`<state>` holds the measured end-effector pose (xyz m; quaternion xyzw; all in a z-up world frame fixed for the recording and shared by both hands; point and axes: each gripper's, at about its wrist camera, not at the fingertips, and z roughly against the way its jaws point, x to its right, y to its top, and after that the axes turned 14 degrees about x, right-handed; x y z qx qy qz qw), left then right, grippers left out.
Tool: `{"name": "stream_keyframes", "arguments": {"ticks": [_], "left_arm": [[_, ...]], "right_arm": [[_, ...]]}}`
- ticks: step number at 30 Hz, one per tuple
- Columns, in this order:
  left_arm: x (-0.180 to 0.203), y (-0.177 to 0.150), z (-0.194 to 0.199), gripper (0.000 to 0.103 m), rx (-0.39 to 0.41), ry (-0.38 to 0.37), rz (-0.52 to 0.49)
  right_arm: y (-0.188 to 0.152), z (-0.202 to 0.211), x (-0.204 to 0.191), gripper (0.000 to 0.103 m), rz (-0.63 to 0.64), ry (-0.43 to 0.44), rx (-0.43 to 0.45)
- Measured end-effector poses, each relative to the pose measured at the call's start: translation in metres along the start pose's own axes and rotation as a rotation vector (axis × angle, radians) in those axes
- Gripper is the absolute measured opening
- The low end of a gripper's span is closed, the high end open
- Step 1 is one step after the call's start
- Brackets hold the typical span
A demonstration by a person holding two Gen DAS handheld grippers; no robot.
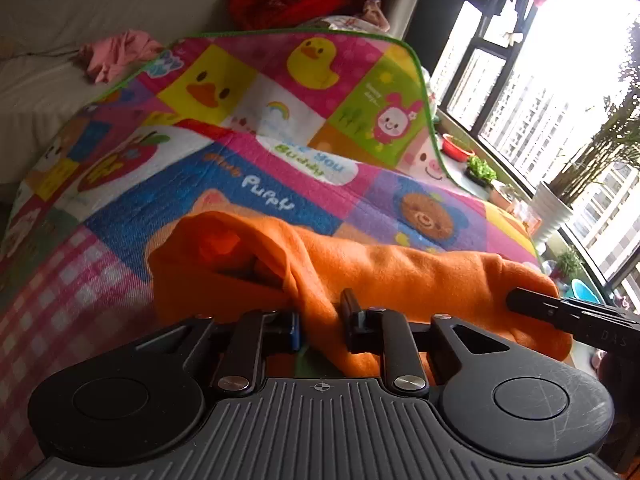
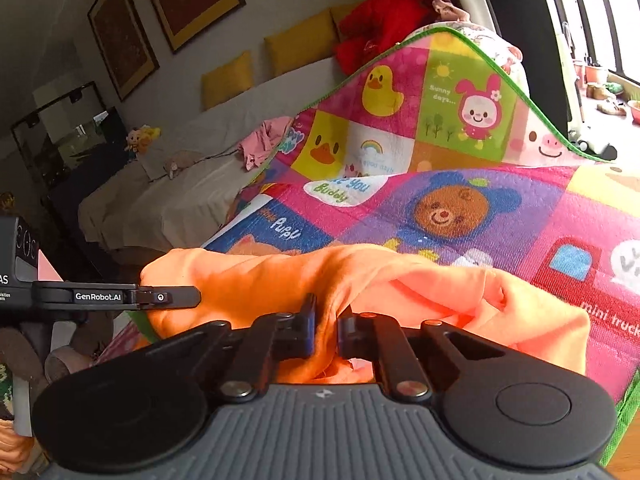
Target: Fold clothes
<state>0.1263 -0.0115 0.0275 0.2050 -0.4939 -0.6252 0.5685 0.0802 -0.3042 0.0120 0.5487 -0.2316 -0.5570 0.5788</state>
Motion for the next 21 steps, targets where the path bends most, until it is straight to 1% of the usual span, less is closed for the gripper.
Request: {"name": "stream_keyframes", "arguments": {"ticks": [4,8,10,12,15,19,21], "left_arm": [[0.017,0.007,0.032,0.012,0.05,-0.088,-0.016],[0.033,0.004,0.068,0.012,0.086,-0.175,-0.054],[0.035,-0.002,0.081,0.012,0.079,-0.198,-0.061],[0.038,-0.011,0.091,0.012,0.054,-0.218,-0.07],[0.04,-0.03,0.099,0.012,-0.006,-0.232,-0.101],[0.036,-0.06,0.095,0.012,-0.117,-0.217,-0.131],[0.033,-0.072,0.09,0.015,-0.169,-0.204,-0.141]], "right_arm": [[0.016,0.029,-0.01,0.007,0.049,0.016,0.059],[0.026,0.069,-0.022,0.006,0.086,0.036,0.105],[0.026,0.089,-0.026,0.006,0.096,0.041,0.113],[0.022,0.106,-0.028,0.006,0.096,0.046,0.108],[0.008,0.126,-0.028,0.006,0.088,0.043,0.063],[-0.027,0.136,-0.021,0.006,0.048,0.024,-0.057],[-0.049,0.134,-0.018,0.006,0.031,0.013,-0.122]]}}
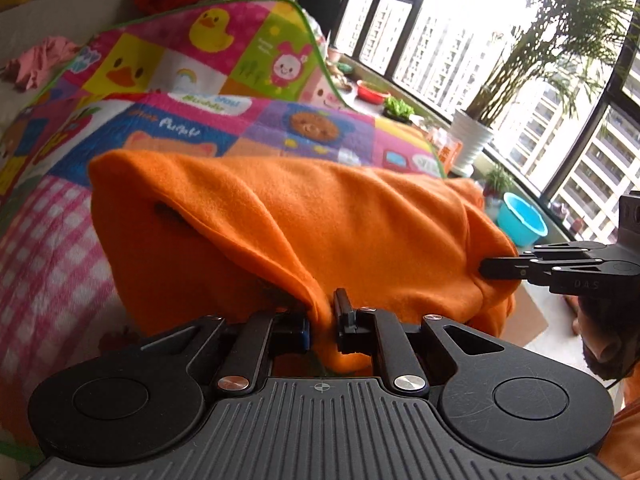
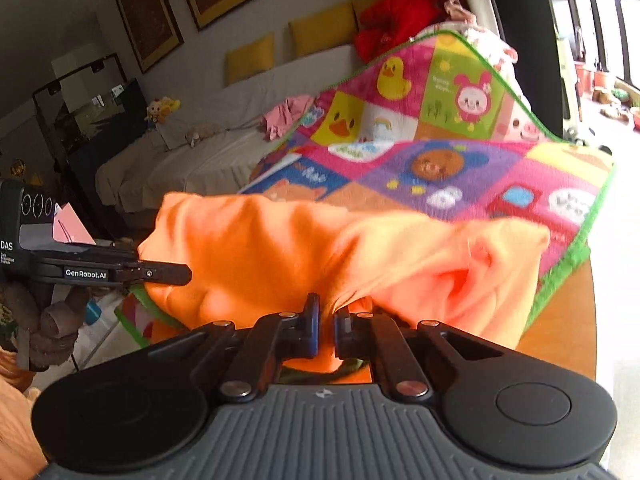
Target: Fold clothes
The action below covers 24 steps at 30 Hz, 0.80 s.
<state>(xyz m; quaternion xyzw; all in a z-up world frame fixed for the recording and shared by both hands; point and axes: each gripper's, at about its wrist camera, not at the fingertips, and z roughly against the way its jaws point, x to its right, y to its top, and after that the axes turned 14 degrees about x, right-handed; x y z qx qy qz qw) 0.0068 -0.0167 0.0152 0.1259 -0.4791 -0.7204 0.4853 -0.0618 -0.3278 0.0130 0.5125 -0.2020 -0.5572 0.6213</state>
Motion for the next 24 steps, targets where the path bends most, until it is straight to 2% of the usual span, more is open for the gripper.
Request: {"name": "stream_keyframes", "arguments": {"ticks": [2,5,7,9,10,12,14,18,22,24], "left_arm": [[-0.003,-0.011,-0.005,0.022,-0.045,0.01,0.0],[-0.006,-0.016,-0.001,0.03,-0.057,0.016,0.012],[-0.008,-0.013,0.01,0.04,-0.036,0.001,0.032],[-0.01,-0.007,0.023,0.058,-0.007,0.003,0.052],[-0.011,-0.005,0.028,0.06,0.005,0.015,0.057],[-0.015,-0.003,0.035,0.072,0.017,0.054,0.073],[-0.02,-0.002,0.037,0.08,0.015,0.105,0.105],[-0.038,-0.006,0.022,0.086,-0.027,0.187,0.173],[-0.046,-0.012,0.001,0.088,-0.065,0.179,0.203],[-0.042,-0.013,-0.005,0.083,-0.068,0.166,0.186]], "right_arm": [[-0.018,-0.007,-0.001,0.007,0.027,-0.025,-0.049],[-0.035,-0.013,-0.005,0.007,0.083,-0.048,-0.081],[-0.038,-0.015,-0.008,0.007,0.115,-0.05,-0.079],[-0.04,-0.018,-0.008,0.007,0.127,-0.048,-0.081],[-0.041,-0.02,-0.007,0.007,0.131,-0.046,-0.08],[-0.042,-0.021,-0.007,0.007,0.139,-0.043,-0.075],[-0.042,-0.021,-0.008,0.008,0.144,-0.043,-0.071],[-0.045,-0.02,-0.012,0.01,0.174,-0.047,-0.06],[-0.047,-0.019,-0.016,0.011,0.208,-0.054,-0.047],[-0.046,-0.016,-0.016,0.012,0.204,-0.056,-0.042]]}}
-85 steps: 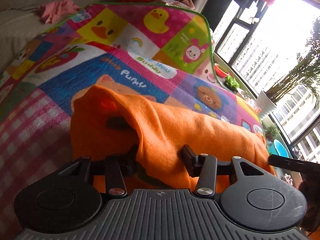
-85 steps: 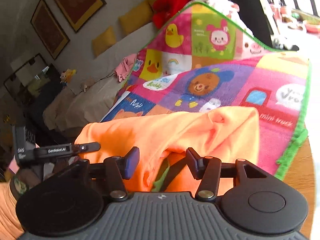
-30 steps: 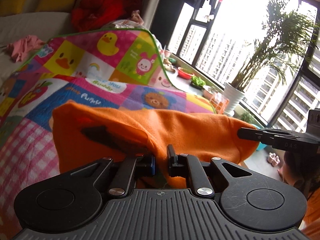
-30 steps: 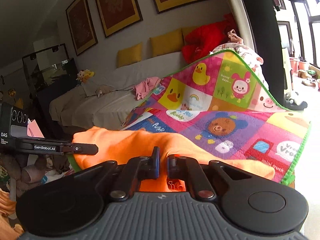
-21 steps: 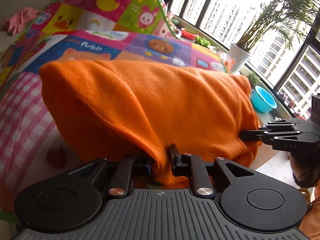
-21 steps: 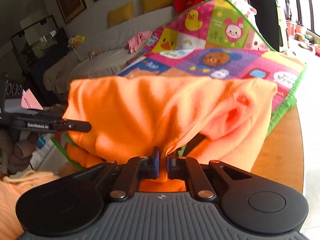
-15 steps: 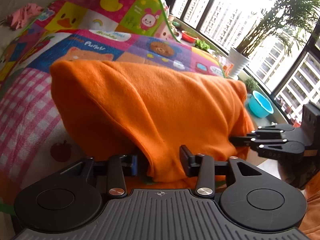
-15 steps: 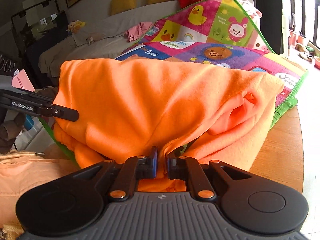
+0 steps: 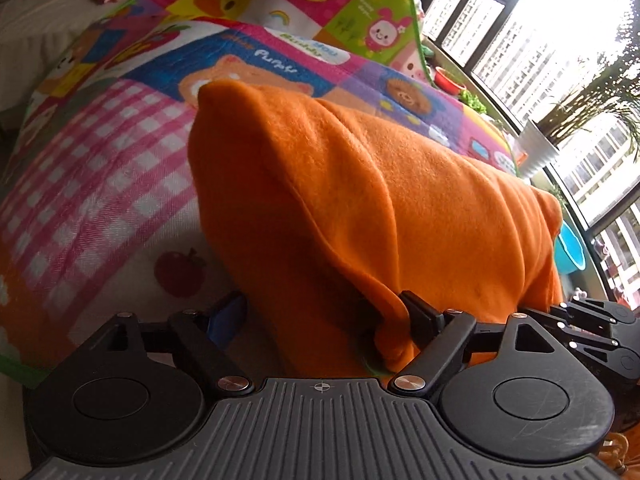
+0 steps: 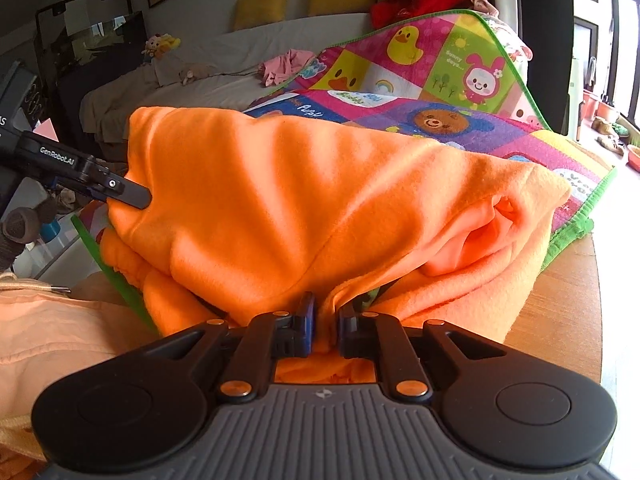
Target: Fold clothes
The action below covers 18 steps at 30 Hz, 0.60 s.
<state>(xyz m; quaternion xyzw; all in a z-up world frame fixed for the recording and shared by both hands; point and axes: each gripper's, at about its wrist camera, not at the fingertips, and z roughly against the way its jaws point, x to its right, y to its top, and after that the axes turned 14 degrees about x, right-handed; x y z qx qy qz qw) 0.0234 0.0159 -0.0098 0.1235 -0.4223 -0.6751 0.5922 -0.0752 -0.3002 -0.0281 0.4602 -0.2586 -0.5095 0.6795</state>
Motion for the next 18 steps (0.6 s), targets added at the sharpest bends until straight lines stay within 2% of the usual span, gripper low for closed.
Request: {"name": "stream_keyframes", "arguments": {"ticks": [1,2,4,6,7,8,11,15,16,18], "left_arm": [[0.003,-0.001,-0.002,0.081,0.0,-0.006,-0.012],[0.005,-0.002,-0.003,0.076,0.003,-0.011,-0.028],[0.009,-0.003,-0.004,0.073,0.009,-0.014,-0.055],[0.01,-0.004,-0.006,0.072,0.01,-0.017,-0.058],[0.009,-0.005,-0.007,0.072,0.01,-0.019,-0.055],[0.008,-0.005,-0.007,0.071,0.012,-0.021,-0.053],[0.008,-0.007,-0.007,0.069,0.024,-0.029,-0.054],[0.008,-0.005,-0.011,0.063,0.04,-0.046,-0.044],[0.007,-0.003,-0.013,0.062,0.044,-0.052,-0.04],[0.005,0.002,-0.018,0.057,0.051,-0.063,-0.032]], "right_arm": [[0.001,0.002,0.002,0.014,-0.008,-0.001,0.003],[0.005,0.006,0.004,0.019,-0.017,-0.004,0.018],[0.016,0.018,0.011,0.037,-0.035,-0.017,0.071],[0.029,0.032,0.022,0.063,-0.049,-0.053,0.142],[0.035,0.037,0.028,0.067,-0.055,-0.084,0.165],[0.038,0.039,0.035,0.07,-0.065,-0.12,0.176],[0.039,0.036,0.061,0.071,-0.156,-0.207,0.16],[0.019,0.015,0.085,0.071,-0.345,-0.183,0.081],[0.014,0.007,0.085,0.071,-0.361,-0.175,0.058],[0.009,-0.006,0.078,0.07,-0.313,-0.163,0.042]]}}
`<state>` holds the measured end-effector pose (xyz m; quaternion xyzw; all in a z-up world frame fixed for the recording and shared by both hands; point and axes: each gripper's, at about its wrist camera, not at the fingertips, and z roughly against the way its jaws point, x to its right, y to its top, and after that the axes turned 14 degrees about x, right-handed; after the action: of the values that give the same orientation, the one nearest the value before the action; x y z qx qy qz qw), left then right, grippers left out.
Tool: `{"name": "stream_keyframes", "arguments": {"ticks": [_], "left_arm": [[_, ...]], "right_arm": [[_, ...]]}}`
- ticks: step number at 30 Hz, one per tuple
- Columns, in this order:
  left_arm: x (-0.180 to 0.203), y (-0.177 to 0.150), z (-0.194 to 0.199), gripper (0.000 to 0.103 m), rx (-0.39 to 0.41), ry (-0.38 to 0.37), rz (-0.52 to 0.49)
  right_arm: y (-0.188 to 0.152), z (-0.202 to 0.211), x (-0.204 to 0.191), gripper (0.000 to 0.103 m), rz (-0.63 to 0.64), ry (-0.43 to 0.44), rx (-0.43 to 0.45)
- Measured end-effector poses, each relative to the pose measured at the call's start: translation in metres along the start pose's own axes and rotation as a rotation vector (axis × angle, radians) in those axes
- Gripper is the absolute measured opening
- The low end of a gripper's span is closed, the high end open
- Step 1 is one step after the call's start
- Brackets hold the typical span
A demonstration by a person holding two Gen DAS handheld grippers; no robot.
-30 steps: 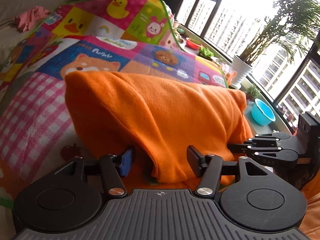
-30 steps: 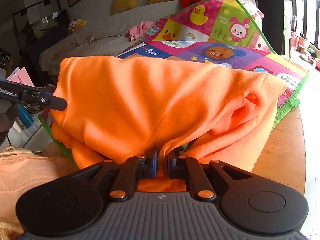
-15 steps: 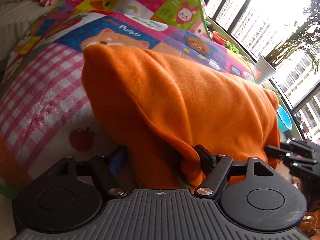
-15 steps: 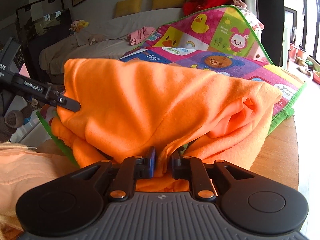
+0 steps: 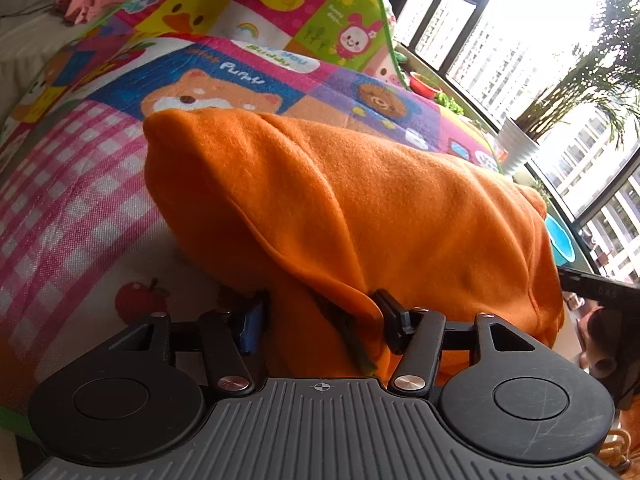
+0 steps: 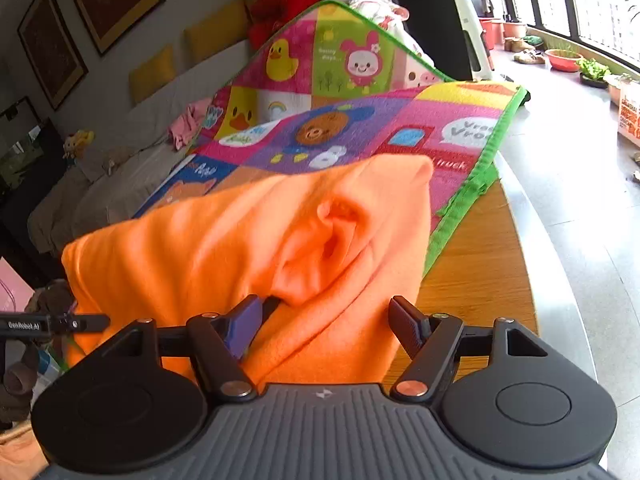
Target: Fold clothes
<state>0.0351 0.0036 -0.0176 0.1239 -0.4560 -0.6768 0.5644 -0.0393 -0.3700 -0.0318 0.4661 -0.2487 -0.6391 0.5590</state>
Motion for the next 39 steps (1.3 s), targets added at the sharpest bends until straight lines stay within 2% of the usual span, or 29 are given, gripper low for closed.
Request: {"name": "stream_keyframes", "arguments": {"ticks": [1,3,6,14,19,22,25,29,31,33,36,39], "left_arm": [[-0.001,0.003,-0.003,0.056,0.004,-0.004,0.003],[-0.005,0.011,-0.011,0.052,0.016,-0.004,0.005],[-0.013,0.028,-0.027,0.051,0.05,0.015,-0.005],[-0.048,0.097,-0.088,0.049,0.154,0.094,-0.036],[-0.057,0.114,-0.115,0.051,0.158,0.113,-0.061],[-0.059,0.111,-0.104,0.056,0.152,0.105,-0.061],[-0.058,0.112,-0.076,0.059,0.181,0.1,-0.084],[-0.043,0.135,-0.05,0.067,0.311,0.077,-0.133],[-0.033,0.149,-0.047,0.069,0.372,0.058,-0.154],[-0.02,0.164,-0.062,0.079,0.404,0.024,-0.18],[-0.009,0.17,-0.112,0.079,0.332,0.02,-0.201],[-0.018,0.145,-0.138,0.078,0.236,0.013,-0.176]], "right_arm": [[-0.001,-0.005,-0.008,0.068,0.055,0.009,0.005],[0.002,-0.017,-0.025,0.055,0.178,0.027,0.023],[0.017,-0.047,-0.042,0.051,0.261,0.037,0.039],[0.067,-0.158,-0.056,0.05,0.286,0.012,0.076],[0.084,-0.199,-0.052,0.051,0.318,-0.054,0.083],[0.086,-0.196,-0.047,0.058,0.335,-0.074,0.082],[0.089,-0.167,-0.052,0.061,0.428,-0.092,0.151],[0.105,-0.131,-0.065,0.071,0.48,-0.038,0.271],[0.117,-0.131,-0.078,0.073,0.467,0.004,0.305],[0.126,-0.145,-0.092,0.075,0.437,0.052,0.316],[0.129,-0.183,-0.113,0.075,0.378,0.114,0.272],[0.118,-0.226,-0.118,0.075,0.302,0.119,0.149]]}}
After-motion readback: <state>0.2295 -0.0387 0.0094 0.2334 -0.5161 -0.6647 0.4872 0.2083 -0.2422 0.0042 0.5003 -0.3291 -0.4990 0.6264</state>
